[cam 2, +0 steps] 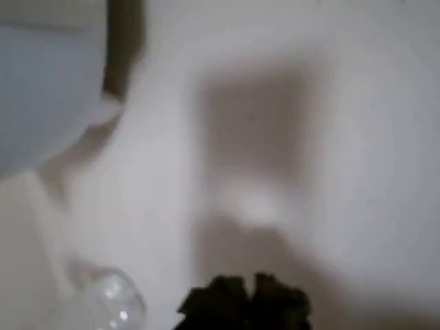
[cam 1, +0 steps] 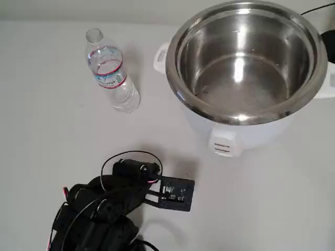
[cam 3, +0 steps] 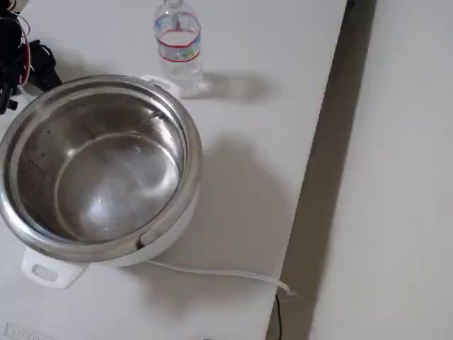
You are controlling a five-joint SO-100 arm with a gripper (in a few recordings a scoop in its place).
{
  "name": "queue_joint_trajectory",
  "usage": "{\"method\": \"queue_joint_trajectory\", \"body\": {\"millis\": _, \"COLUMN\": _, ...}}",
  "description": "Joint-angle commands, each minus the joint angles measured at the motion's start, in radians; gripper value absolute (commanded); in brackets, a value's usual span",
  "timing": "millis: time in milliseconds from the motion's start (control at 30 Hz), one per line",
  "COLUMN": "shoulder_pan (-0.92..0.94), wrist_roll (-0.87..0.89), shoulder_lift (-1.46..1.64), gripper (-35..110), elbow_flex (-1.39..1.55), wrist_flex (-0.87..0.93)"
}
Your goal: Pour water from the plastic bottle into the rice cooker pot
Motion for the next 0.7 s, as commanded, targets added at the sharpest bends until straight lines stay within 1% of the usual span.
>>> {"method": "queue_joint_trajectory", "body": {"millis": 0, "shoulder_pan": 0.006, "wrist_roll": 0.003, "shoulder_lift": 0.008, "gripper": 0, "elbow_flex": -0.008, "wrist_flex": 0.003}}
{"method": "queue_joint_trajectory", "body": {"millis": 400, "shoulder_pan": 0.006, "wrist_roll": 0.002, "shoulder_lift": 0.008, "gripper": 0, "elbow_flex": -0.008, "wrist_flex": 0.003}}
{"method": "queue_joint_trajectory", "body": {"millis": 467, "shoulder_pan": -0.023, "wrist_roll": -0.029, "shoulder_lift": 0.008, "gripper": 1, "elbow_flex": -0.008, "wrist_flex": 0.003}}
{"method": "queue_joint_trajectory", "body": {"millis": 533, "shoulder_pan": -0.095, "wrist_roll": -0.114, "shoulder_lift": 0.008, "gripper": 1, "elbow_flex": -0.008, "wrist_flex": 0.003}}
{"method": "queue_joint_trajectory", "body": {"millis": 633, "shoulder_pan": -0.212, "wrist_roll": -0.436, "shoulder_lift": 0.009, "gripper": 7, "elbow_flex": 0.002, "wrist_flex": -0.017}}
{"method": "queue_joint_trajectory", "body": {"millis": 667, "shoulder_pan": -0.255, "wrist_roll": -0.571, "shoulder_lift": 0.009, "gripper": 9, "elbow_flex": 0.006, "wrist_flex": -0.026}}
